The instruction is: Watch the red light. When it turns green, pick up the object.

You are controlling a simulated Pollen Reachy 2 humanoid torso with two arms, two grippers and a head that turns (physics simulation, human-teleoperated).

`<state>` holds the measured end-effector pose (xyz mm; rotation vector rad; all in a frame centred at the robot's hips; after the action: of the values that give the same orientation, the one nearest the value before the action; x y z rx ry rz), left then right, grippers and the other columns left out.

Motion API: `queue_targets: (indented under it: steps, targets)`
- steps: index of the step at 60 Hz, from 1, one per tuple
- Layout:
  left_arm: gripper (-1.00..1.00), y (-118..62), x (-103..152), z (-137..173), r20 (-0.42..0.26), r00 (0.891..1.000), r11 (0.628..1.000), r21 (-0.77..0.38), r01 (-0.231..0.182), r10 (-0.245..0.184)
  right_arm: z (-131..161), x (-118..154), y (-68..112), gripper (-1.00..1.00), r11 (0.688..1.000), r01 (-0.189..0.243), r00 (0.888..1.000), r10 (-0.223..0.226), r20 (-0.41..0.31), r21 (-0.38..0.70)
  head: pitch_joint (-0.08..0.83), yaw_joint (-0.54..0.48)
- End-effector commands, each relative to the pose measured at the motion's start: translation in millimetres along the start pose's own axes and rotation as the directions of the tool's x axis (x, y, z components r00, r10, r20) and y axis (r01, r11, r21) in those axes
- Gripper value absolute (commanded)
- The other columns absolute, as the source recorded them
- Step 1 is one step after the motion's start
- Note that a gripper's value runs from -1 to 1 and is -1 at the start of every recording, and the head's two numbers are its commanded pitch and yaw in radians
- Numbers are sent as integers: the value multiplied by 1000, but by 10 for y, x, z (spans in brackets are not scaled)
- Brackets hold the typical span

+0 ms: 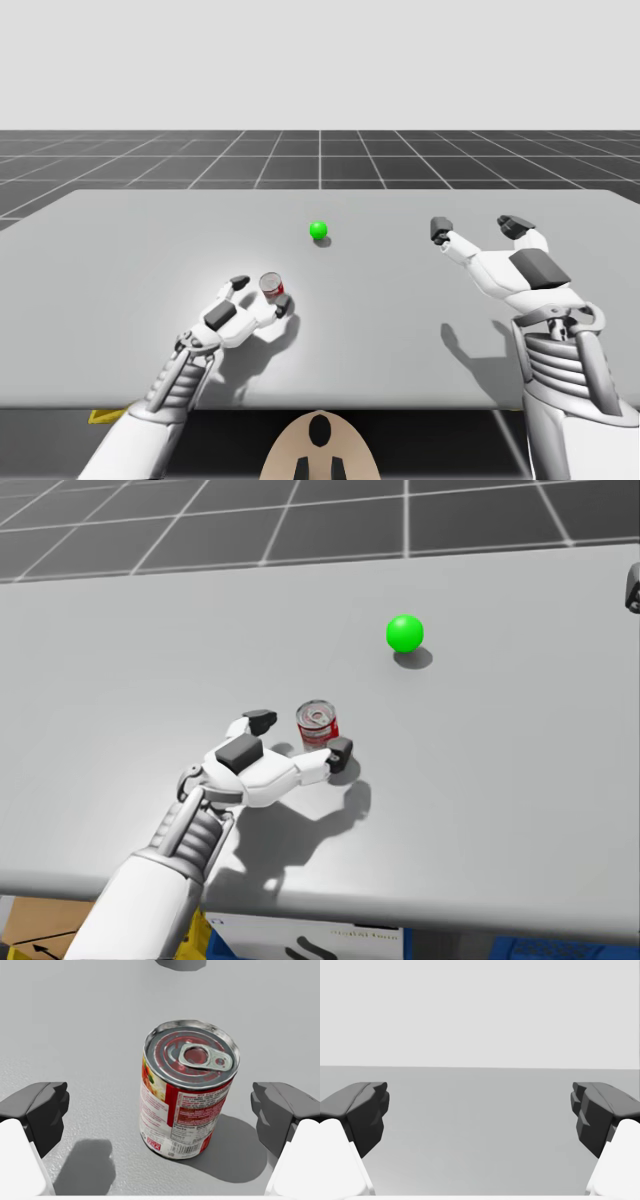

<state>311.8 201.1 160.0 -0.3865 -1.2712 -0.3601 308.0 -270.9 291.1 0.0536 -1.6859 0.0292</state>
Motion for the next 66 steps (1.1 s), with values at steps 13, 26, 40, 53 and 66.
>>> queue_targets:
  steps: [13,26,40,53,66]
  targets:
    - [-1000,-151,-78,-419,-61,998,1000,12,5,-4,3,-1,-12,-1000,1000,2,1000,-2,1,-2,633,185]
    - [1000,-179,-109,-408,-79,997,1000,-3,17,-17,4,0,-12,-1000,1000,2,1000,-2,1,-3,622,185]
    - [1000,-181,-135,-401,-83,996,1000,-7,31,-31,6,6,-21,-1000,1000,3,1000,-3,4,-7,487,188]
    - [1000,-188,-140,-386,-85,996,999,-7,35,-36,11,11,-35,-1000,1000,4,1000,-4,6,-12,350,182]
    - [1000,-226,159,-274,-27,998,998,-15,60,-61,9,11,-49,-1000,1000,2,1000,-2,1,-11,325,181]
